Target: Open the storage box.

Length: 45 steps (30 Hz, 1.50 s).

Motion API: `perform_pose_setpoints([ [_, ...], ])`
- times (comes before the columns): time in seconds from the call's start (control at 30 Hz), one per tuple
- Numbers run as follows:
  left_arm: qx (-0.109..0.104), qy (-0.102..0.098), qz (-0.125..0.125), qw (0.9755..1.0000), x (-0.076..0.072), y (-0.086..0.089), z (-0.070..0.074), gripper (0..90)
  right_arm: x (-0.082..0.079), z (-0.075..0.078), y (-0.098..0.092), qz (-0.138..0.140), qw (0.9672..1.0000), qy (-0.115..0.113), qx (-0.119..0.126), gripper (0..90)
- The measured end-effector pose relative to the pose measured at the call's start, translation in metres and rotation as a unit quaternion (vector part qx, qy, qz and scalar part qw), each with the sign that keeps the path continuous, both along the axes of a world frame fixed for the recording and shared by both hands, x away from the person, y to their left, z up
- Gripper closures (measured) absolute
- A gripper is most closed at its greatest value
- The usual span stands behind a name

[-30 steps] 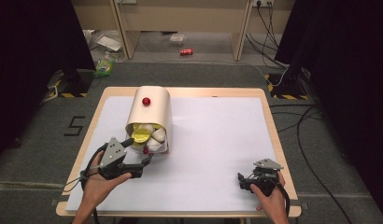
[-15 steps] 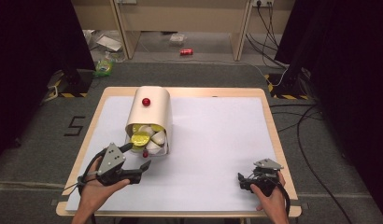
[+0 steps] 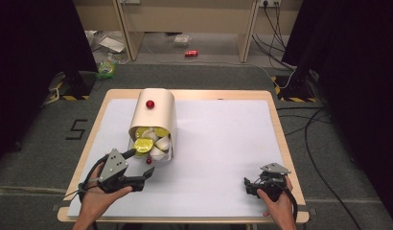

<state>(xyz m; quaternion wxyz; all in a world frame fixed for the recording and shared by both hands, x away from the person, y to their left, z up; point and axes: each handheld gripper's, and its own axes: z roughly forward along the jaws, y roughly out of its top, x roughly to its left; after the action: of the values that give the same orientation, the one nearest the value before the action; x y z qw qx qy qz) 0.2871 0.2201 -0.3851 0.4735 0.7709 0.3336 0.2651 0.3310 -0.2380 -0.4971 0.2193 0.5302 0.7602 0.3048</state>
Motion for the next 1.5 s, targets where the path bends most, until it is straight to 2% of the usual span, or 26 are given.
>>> perform_pose_setpoints([
  [0.37, 0.003, 0.007, -0.005, 1.0000, -0.010, 0.000, -0.002, 18.0, 0.000, 0.000, 0.000, 0.001, 1.0000, -0.001, -0.001, 0.9],
  [0.73, 0.004, 0.015, -0.009, 0.9998, -0.012, 0.001, -0.001, 18.0, 0.000, 0.000, 0.000, 0.000, 1.0000, 0.000, 0.000, 0.8],
  [1.07, -0.012, 0.016, -0.005, 0.9998, -0.009, 0.004, -0.001, 21.6, 0.000, 0.000, 0.000, -0.001, 1.0000, 0.000, 0.000, 0.7],
  [1.23, -0.023, 0.007, 0.001, 0.9997, -0.009, 0.006, 0.001, 21.8, 0.000, 0.000, 0.000, -0.001, 1.0000, 0.000, 0.000, 0.7],
  [1.5, -0.039, -0.018, 0.022, 0.9988, -0.006, 0.012, 0.008, 21.2, 0.000, 0.000, 0.000, -0.001, 1.0000, 0.001, 0.001, 0.7],
])
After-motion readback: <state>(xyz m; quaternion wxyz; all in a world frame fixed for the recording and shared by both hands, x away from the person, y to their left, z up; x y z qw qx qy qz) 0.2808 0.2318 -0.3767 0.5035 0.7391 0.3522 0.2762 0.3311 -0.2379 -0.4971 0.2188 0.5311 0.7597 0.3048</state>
